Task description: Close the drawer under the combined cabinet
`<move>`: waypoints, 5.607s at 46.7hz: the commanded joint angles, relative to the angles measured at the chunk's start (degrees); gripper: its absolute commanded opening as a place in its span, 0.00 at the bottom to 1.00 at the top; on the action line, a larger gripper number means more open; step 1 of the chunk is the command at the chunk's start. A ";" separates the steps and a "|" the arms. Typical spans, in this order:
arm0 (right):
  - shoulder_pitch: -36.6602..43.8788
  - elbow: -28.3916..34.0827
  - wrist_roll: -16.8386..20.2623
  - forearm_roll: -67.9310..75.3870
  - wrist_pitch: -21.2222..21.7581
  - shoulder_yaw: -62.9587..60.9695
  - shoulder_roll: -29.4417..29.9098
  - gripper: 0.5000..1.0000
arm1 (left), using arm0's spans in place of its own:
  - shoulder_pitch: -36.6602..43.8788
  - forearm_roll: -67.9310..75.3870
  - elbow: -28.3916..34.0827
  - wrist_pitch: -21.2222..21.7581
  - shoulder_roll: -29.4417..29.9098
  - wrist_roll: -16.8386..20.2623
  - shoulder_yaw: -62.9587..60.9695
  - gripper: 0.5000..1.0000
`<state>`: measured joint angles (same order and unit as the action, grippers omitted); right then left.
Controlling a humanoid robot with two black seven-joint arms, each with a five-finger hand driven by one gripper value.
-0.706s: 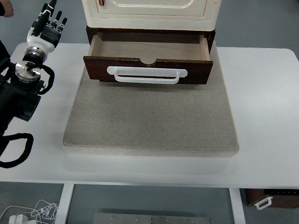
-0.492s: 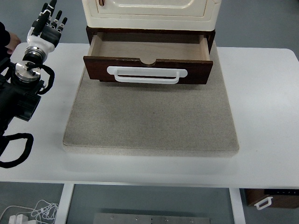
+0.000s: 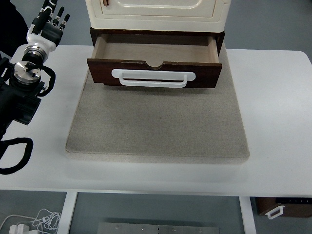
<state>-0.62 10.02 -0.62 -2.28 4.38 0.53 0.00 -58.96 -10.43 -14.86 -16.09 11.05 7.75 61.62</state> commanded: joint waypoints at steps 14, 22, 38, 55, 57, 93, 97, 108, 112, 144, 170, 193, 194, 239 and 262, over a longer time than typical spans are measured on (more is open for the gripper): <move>0.00 0.00 0.00 -0.01 0.01 0.00 0.00 0.90 | -3.00 -0.03 -4.04 0.18 6.00 0.07 -0.18 1.00; 0.00 0.00 0.00 -0.01 0.01 0.00 0.00 0.90 | -3.62 0.23 -8.08 0.71 9.51 0.07 -0.27 1.00; 0.00 0.00 0.00 -0.01 0.01 0.00 0.00 0.90 | -8.19 0.58 -16.16 0.45 16.90 -0.55 -0.36 1.00; 0.00 0.00 0.00 -0.01 0.01 0.00 0.00 0.90 | -10.12 9.72 -32.77 4.49 21.38 -0.55 -0.27 1.00; 0.00 0.00 0.00 -0.01 0.01 0.00 0.00 0.90 | -10.56 9.90 -34.44 4.66 21.73 -0.55 -0.36 1.00; 0.00 0.00 0.00 -0.01 -0.07 0.00 0.00 0.90 | -25.41 10.43 -64.24 4.40 32.28 -0.81 -30.76 1.00; 0.00 0.00 0.00 -0.01 -0.07 0.00 0.00 0.90 | -26.21 11.48 -67.49 4.40 32.72 -0.72 -34.54 1.00; 0.00 0.00 0.00 -0.01 0.01 0.00 0.00 0.90 | -28.14 18.42 -75.84 4.14 33.51 -0.81 -47.81 1.00; 0.00 0.00 0.00 -0.01 0.01 0.00 0.00 0.90 | -28.23 20.36 -78.48 4.14 33.42 -0.81 -50.98 1.00; 0.00 0.00 0.00 -0.01 0.01 0.00 0.00 0.90 | -27.79 35.74 -82.53 -0.60 23.93 -22.25 -64.34 1.00; 0.00 0.00 0.00 -0.01 0.01 0.00 0.00 0.90 | -28.40 35.74 -70.84 -5.79 16.55 -35.09 -64.78 1.00; 0.00 0.00 0.00 -0.01 0.01 0.00 0.00 0.90 | -30.42 36.00 -63.28 -8.52 13.82 -35.18 -65.75 1.00; 0.00 0.00 0.00 -0.01 0.01 0.00 0.00 0.90 | -30.43 36.27 -63.02 -8.52 13.65 -35.18 -65.75 1.00; 0.00 0.00 0.00 -0.01 0.01 0.00 0.00 0.90 | -29.55 40.84 -49.31 -8.43 8.73 -34.30 -63.91 1.00; 0.00 0.00 0.00 -0.01 0.01 0.00 0.00 0.90 | -29.20 40.93 -42.10 -8.52 7.58 -33.15 -63.73 1.00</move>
<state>-0.62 10.02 -0.61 -2.29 4.40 0.53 0.00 -88.17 30.50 -57.66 -24.61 18.70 -25.54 -2.13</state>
